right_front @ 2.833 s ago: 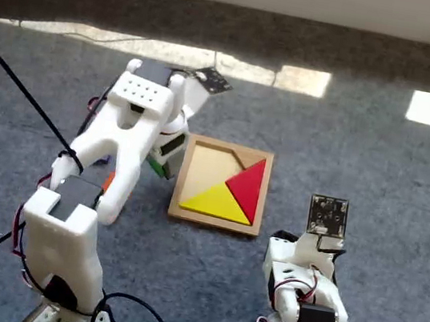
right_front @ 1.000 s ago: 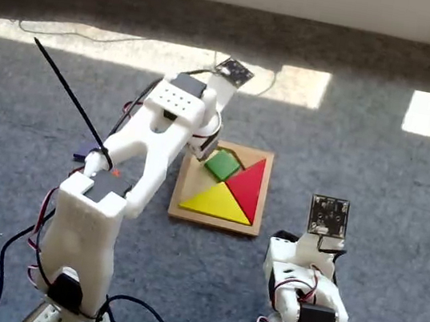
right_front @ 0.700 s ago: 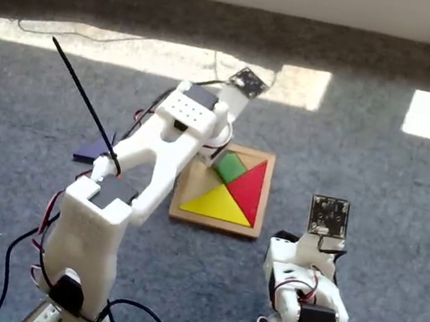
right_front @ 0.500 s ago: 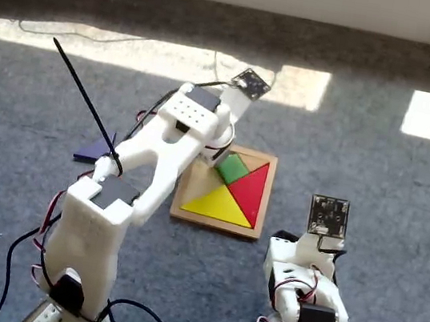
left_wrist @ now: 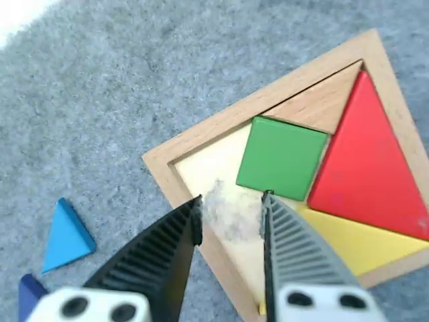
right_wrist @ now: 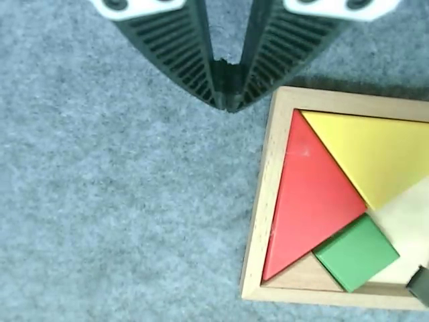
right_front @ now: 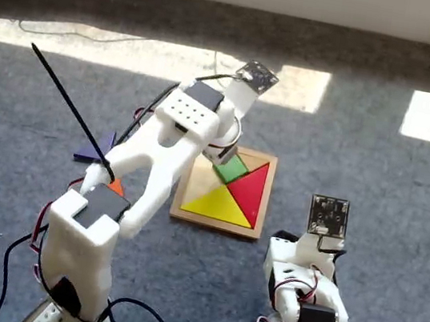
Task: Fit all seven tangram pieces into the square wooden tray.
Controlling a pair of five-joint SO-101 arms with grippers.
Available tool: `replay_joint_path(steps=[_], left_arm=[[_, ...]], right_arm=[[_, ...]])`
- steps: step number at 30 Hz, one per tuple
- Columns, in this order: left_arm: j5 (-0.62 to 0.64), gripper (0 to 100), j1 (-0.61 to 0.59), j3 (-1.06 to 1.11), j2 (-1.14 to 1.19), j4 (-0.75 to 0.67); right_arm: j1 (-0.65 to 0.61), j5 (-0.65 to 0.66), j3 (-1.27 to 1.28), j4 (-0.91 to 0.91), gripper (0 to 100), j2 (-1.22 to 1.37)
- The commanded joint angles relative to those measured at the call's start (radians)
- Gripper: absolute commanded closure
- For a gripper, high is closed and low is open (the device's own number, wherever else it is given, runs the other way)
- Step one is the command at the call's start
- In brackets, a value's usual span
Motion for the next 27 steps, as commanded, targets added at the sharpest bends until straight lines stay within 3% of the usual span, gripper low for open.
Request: replay_joint_path(steps=[1,9,15,21,27], left_arm=[[0.009,85,-0.021,0.058,-0.176,0.006],[0.005,85,-0.196,0.217,-0.427,0.006],[0.0,85,-0.352,0.289,-0.455,-0.04],[-0.098,69,-0.43,0.4,-0.453,-0.153],[-0.23,72,-0.461,0.386,-0.406,-0.224]], right_arm=[[0.008,0.0,0.151,-0.002,99.2,-0.015],[0.008,0.0,0.151,-0.002,99.2,-0.015],[0.008,0.0,0.151,-0.002,99.2,-0.015],[0.008,0.0,0.151,-0.002,99.2,-0.015],[0.008,0.0,0.151,-0.002,99.2,-0.015]])
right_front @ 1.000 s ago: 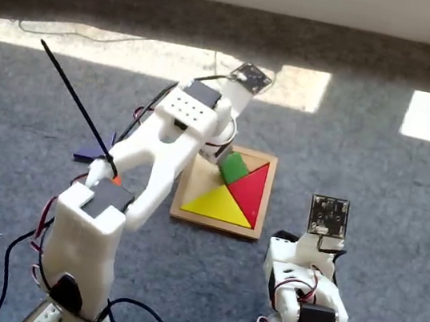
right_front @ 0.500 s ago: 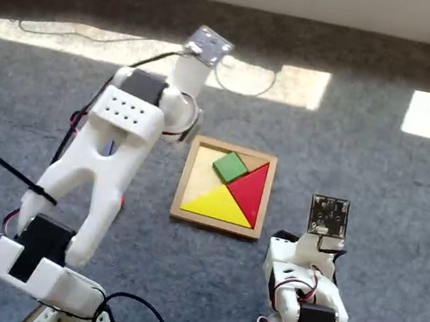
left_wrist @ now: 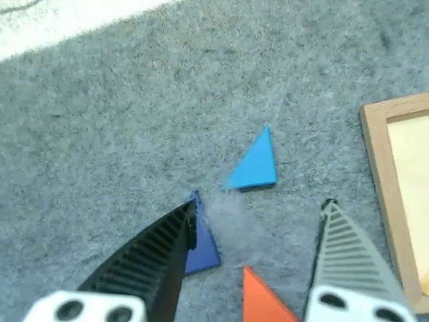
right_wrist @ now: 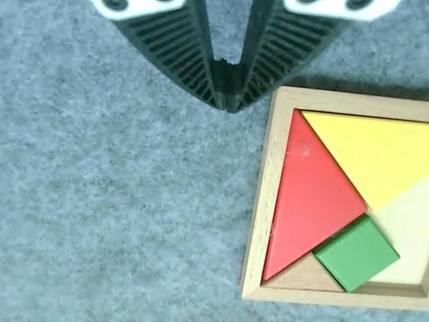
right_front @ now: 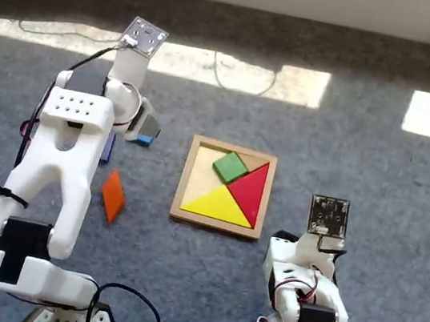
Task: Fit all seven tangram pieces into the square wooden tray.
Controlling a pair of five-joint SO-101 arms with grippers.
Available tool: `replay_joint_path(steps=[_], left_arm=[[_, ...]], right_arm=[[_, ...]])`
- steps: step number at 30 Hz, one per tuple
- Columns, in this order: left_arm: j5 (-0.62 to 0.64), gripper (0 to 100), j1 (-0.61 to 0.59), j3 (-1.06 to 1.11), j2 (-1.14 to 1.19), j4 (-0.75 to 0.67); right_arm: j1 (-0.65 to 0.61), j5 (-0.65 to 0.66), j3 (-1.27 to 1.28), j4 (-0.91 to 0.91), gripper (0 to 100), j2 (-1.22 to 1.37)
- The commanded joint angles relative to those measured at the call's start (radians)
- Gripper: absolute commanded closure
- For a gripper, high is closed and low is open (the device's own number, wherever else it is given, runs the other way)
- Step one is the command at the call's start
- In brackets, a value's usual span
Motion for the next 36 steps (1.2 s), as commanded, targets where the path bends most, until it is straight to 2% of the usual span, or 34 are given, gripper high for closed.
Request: replay_joint_path(steps=[1,10,17,26,36], left_arm=[[-0.058,72,-0.015,-0.053,0.035,-0.021],[-0.216,73,-0.008,-0.467,0.409,0.213],[-0.319,73,-0.002,-0.691,0.607,0.307],[-0.347,73,0.002,-0.791,0.76,0.307],[-0.35,87,0.002,-0.802,0.796,0.31]], right_arm=[[0.008,0.0,0.151,-0.002,99.2,-0.015],[0.008,0.0,0.151,-0.002,99.2,-0.015],[0.008,0.0,0.151,-0.002,99.2,-0.015],[0.008,0.0,0.151,-0.002,99.2,-0.015],[0.008,0.0,0.151,-0.002,99.2,-0.015]])
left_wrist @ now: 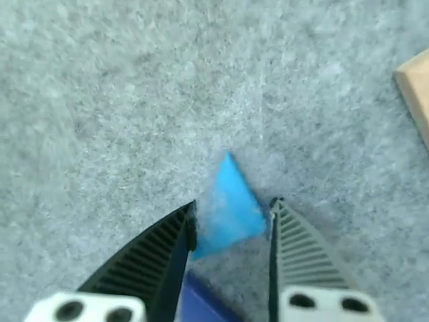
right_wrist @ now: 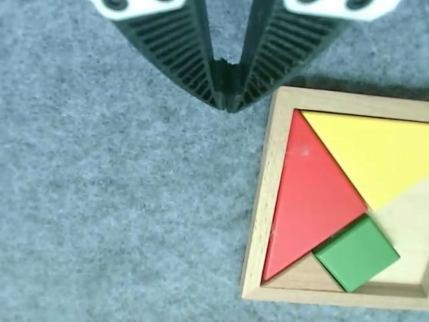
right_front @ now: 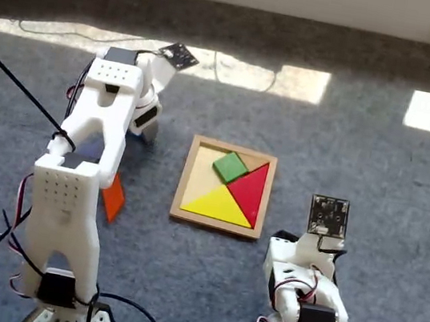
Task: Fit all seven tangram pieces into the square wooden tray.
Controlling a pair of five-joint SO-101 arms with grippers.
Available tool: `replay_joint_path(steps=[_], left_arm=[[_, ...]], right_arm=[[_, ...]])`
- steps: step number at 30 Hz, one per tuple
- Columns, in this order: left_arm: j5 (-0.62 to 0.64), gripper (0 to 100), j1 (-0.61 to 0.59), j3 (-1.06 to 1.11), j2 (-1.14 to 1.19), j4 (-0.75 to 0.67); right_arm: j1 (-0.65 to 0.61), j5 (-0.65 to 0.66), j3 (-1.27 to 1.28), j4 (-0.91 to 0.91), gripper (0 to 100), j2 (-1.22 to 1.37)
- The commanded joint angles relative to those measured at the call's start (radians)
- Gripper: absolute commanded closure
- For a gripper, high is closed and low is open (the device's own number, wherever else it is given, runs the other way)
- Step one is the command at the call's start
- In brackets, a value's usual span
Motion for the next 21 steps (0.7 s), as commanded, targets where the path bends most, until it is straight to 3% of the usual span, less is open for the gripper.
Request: replay_joint_path(steps=[1,9,21], left_arm=[[-0.011,88,-0.002,-0.039,-0.012,0.003],[0.003,91,0.061,-0.039,-0.082,0.167],[0.307,91,0.199,-0.036,-0.277,0.324]], right_arm=[[0.008,0.0,0.151,-0.002,99.2,-0.015],[0.008,0.0,0.151,-0.002,99.2,-0.015],[0.008,0.0,0.151,-0.002,99.2,-0.015]])
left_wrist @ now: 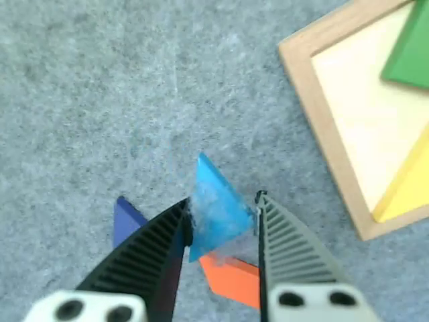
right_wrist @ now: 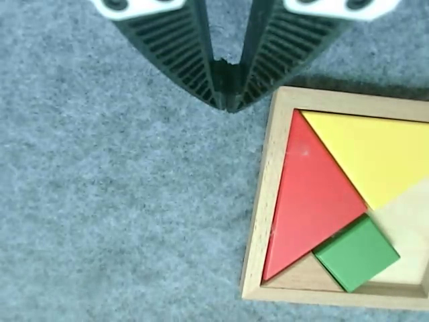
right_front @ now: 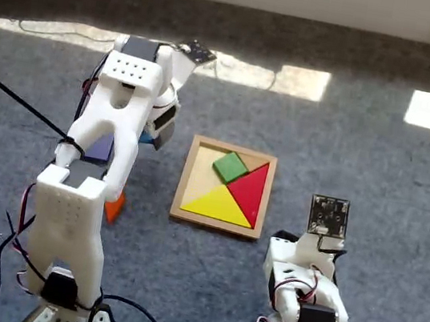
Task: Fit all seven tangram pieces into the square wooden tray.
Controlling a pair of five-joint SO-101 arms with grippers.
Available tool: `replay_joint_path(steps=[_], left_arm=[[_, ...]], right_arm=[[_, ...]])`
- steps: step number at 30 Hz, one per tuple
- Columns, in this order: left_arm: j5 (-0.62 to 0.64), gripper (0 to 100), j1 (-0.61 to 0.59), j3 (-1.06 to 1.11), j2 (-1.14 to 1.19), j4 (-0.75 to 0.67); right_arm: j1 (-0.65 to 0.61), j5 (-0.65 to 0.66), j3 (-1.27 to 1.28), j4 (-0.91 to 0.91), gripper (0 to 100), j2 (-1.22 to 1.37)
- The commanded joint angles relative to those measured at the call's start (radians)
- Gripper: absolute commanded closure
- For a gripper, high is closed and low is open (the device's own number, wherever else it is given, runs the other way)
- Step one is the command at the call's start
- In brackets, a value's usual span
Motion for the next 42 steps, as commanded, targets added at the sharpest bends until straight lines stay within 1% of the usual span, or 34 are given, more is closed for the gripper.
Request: replay_joint_path(steps=[1,6,10,14,20,25,28,34,36,40,42], left_arm=[[0.1,91,0.064,-0.03,-0.093,0.049],[0.261,91,0.125,-0.03,-0.114,0.072],[0.405,100,0.199,-0.03,-0.107,0.072],[0.546,99,0.271,0.01,-0.105,0.066],[0.664,99,0.344,0.071,-0.105,0.054],[0.753,98,0.341,0.079,-0.104,-0.028],[0.781,98,0.346,0.116,-0.104,-0.091],[0.776,98,0.34,0.188,-0.104,-0.201],[0.778,95,0.34,0.193,-0.104,-0.199],[0.779,84,0.341,0.193,-0.104,-0.198],[0.779,83,0.341,0.193,-0.104,-0.198]], right_arm=[[0.008,0.0,0.151,-0.002,99.2,-0.015],[0.008,0.0,0.151,-0.002,99.2,-0.015],[0.008,0.0,0.151,-0.002,99.2,-0.015],[0.008,0.0,0.151,-0.002,99.2,-0.015],[0.008,0.0,0.151,-0.002,99.2,-0.015],[0.008,0.0,0.151,-0.002,99.2,-0.015],[0.01,0.0,0.151,-0.002,99.2,-0.015],[0.01,0.0,0.151,-0.001,99.2,-0.015],[0.01,0.0,0.151,-0.001,99.2,-0.015],[0.01,0.0,0.151,-0.001,99.2,-0.015],[0.01,0.0,0.151,-0.001,99.2,-0.015]])
